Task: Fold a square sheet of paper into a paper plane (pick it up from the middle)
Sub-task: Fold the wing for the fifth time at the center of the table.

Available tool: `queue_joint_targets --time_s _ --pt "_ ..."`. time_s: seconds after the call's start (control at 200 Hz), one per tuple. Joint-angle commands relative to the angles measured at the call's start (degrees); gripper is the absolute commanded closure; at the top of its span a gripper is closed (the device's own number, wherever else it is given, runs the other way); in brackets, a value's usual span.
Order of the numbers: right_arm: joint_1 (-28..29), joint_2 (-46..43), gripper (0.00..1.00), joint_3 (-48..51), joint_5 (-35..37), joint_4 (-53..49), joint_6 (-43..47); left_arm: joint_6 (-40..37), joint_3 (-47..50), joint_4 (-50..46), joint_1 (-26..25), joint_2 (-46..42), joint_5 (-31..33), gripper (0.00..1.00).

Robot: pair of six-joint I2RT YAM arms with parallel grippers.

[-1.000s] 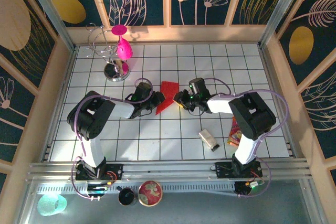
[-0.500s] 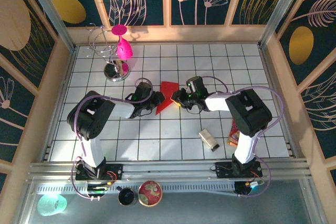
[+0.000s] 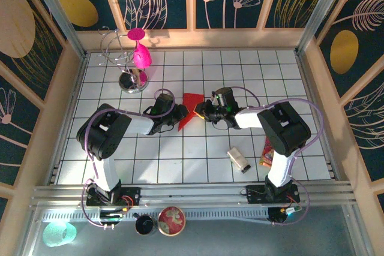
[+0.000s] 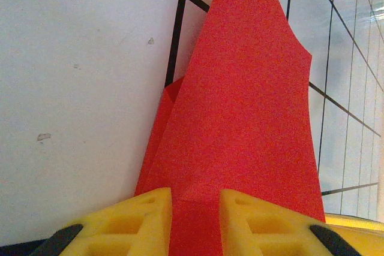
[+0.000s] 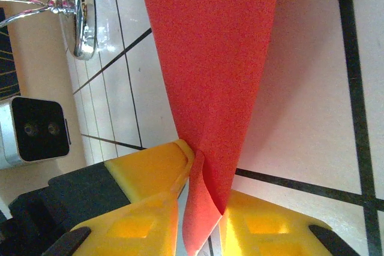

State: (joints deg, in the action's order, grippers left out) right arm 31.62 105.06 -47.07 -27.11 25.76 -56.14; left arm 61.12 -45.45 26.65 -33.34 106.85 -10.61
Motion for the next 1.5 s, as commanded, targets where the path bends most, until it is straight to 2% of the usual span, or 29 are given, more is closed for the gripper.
queue_joint_targets --time_s 0.0,0.365,0.576,0.726,0.936,1.066,1.352,1.492 --pt "0.03 1.27 0.75 0.58 -0.70 2.68 -0.63 -1.11 -0.15 -6.06 -1.02 -1.18 -1.13 0.72" --pt "-0.76 3.43 0.79 -1.03 -2.04 4.06 -1.19 -2.85 -1.88 -7.83 -0.64 -1.99 -0.81 0.71" --pt "-2.48 2.61 0.96 -1.01 -0.83 3.02 -0.57 -5.43 -2.10 -8.20 -0.58 -4.45 -0.06 0.70" --pt "-2.51 -1.40 1.00 0.55 2.06 2.33 -0.72 -12.06 -1.16 -8.20 -0.99 -9.59 1.56 0.69" --pt "-2.61 -6.72 1.00 3.35 4.12 1.69 -3.97 -22.19 0.00 -8.02 -4.76 -14.24 6.51 0.60" --pt "-3.21 -9.50 1.00 4.79 5.03 0.60 -6.82 -28.06 1.32 -5.69 -6.98 -14.74 9.15 0.55" --pt "-4.54 -12.94 1.00 6.26 6.38 -3.57 -11.14 -38.60 7.17 7.10 -8.92 -14.77 9.27 0.41" --pt "-4.53 -12.69 1.00 6.00 5.64 -4.95 -12.78 -44.62 6.13 7.28 -10.96 -12.72 11.38 0.39"
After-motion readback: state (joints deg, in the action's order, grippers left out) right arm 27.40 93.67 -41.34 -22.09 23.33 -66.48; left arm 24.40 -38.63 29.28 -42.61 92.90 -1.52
